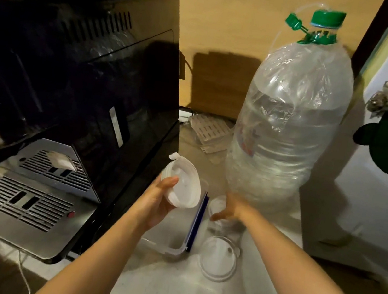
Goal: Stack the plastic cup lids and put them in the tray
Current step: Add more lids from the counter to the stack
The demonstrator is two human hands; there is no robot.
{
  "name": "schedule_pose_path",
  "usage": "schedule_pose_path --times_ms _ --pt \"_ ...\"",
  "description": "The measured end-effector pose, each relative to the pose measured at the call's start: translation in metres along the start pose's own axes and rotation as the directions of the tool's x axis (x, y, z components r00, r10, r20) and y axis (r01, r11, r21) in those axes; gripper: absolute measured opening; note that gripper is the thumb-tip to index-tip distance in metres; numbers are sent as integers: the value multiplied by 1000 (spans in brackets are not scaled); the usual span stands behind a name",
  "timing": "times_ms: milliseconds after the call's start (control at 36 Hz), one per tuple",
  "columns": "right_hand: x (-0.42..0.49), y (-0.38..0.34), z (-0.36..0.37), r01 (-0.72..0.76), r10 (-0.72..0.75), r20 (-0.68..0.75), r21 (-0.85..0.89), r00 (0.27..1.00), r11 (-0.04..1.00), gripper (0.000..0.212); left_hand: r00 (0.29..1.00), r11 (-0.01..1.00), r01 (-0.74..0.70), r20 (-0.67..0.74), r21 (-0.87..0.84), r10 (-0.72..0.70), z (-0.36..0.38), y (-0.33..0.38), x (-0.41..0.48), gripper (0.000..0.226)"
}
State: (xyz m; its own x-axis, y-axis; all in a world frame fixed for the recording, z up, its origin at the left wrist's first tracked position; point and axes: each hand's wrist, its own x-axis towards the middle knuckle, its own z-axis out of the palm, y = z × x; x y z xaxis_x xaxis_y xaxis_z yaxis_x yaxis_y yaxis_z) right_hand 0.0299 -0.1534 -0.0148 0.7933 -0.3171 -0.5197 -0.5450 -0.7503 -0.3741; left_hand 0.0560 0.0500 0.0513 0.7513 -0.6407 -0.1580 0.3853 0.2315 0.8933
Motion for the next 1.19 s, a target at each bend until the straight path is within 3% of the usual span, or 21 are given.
schedule_pose_path --times_ms 167,361,778,917,1000,1083,1139,1194 --pt "17 2 15 -82 78 -46 -110 996 991 109 999 1000 12 -49 -5 -12 -6 3 -7 83" --pt "16 -9 14 -100 96 -30 -272 995 957 98 999 1000 3 -48 14 -3 -11 4 -12 63" --pt "13 -3 17 -71 45 -129 -198 991 978 76 999 996 6 -37 87 -2 -15 0 -12 40" --pt "3 1 7 -36 32 -172 -18 985 999 81 1000 997 26 -15 77 -25 -15 -4 -7 64" --pt "-8 -4 -2 74 -17 -230 242 973 967 84 998 998 50 -27 35 -49 -15 -10 -3 74" --pt "-22 -11 -15 192 -53 -266 527 962 828 75 997 998 67 -28 11 -66 -11 -13 0 56" --pt "-37 -14 -25 227 -77 -240 697 968 680 66 996 996 83 -24 -9 -83 -6 -16 3 42" --pt "-51 -18 -33 237 -124 -202 824 972 515 58 995 995 95 -22 -27 -96 -2 -19 5 44"
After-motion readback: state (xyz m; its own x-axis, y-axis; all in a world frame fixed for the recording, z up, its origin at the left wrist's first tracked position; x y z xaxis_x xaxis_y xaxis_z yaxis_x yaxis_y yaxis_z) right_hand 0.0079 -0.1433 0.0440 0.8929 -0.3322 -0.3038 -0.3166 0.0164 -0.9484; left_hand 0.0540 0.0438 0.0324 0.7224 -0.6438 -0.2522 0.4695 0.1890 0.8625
